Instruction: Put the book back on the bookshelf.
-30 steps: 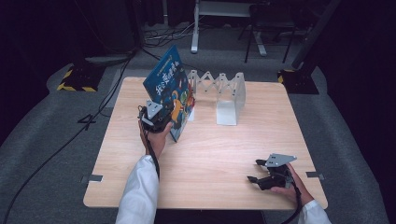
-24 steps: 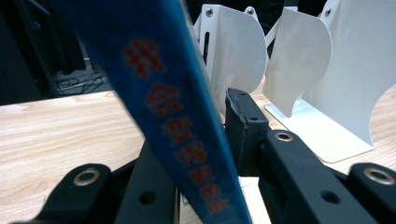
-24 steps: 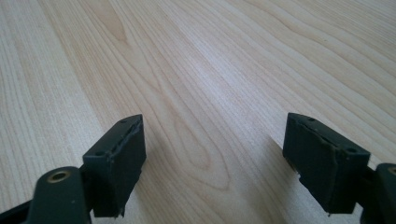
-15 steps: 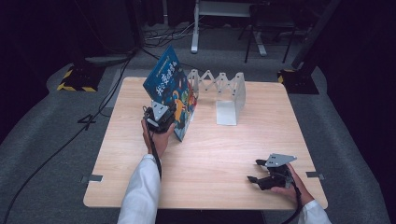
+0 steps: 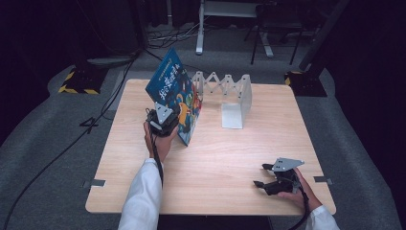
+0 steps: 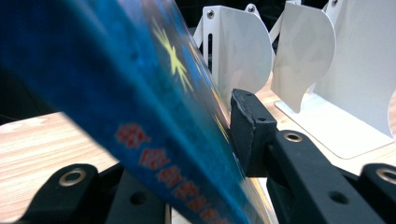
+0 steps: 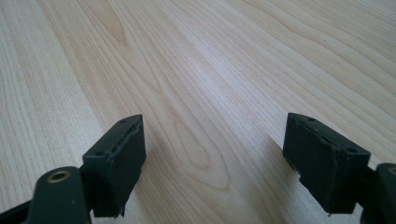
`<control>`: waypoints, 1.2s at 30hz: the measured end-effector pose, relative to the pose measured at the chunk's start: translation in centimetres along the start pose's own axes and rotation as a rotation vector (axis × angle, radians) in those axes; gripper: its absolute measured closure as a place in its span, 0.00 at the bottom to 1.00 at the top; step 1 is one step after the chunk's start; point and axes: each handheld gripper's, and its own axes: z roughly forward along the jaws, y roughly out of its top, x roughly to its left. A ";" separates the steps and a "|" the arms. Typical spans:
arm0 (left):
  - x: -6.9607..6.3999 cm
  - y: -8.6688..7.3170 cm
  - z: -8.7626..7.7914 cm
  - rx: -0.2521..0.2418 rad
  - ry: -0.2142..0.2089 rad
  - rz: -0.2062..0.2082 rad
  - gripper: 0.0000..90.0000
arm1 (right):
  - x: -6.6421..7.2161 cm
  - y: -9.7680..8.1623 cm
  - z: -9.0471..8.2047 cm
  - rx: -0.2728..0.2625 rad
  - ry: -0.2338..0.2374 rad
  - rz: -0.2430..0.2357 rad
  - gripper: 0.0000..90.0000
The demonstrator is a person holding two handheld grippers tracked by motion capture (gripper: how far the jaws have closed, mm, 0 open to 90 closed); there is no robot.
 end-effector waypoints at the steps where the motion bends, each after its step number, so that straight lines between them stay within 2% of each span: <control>1: 0.1 0.0 0.0 0.002 0.000 0.002 0.77 | 0.0 0.0 0.0 0.000 0.000 -0.001 0.24; 5: 0.4 0.2 -0.5 0.000 -0.003 -0.003 0.75 | 0.0 0.0 0.0 0.000 0.000 -0.001 0.24; 10: 0.4 0.3 -0.9 0.012 0.012 0.043 0.71 | 0.0 0.0 0.0 0.000 0.001 -0.001 0.24; 12: 0.4 0.4 -1.0 0.011 0.008 0.033 0.71 | 0.0 0.0 0.0 0.000 0.001 -0.001 0.24; 20: 0.4 0.5 -1.5 0.005 0.018 0.056 0.69 | -0.1 0.0 0.0 0.002 0.000 -0.004 0.24; 27: 0.9 0.6 -2.5 0.003 -0.006 0.059 0.67 | 0.0 0.2 0.0 0.011 -0.001 -0.001 0.24; 33: 1.3 0.8 -3.4 0.023 -0.032 0.080 0.65 | 0.1 0.6 0.0 0.049 -0.012 0.009 0.24; 36: 1.4 0.9 -3.7 0.033 -0.052 0.067 0.63 | 0.1 0.8 0.0 0.068 -0.018 0.012 0.24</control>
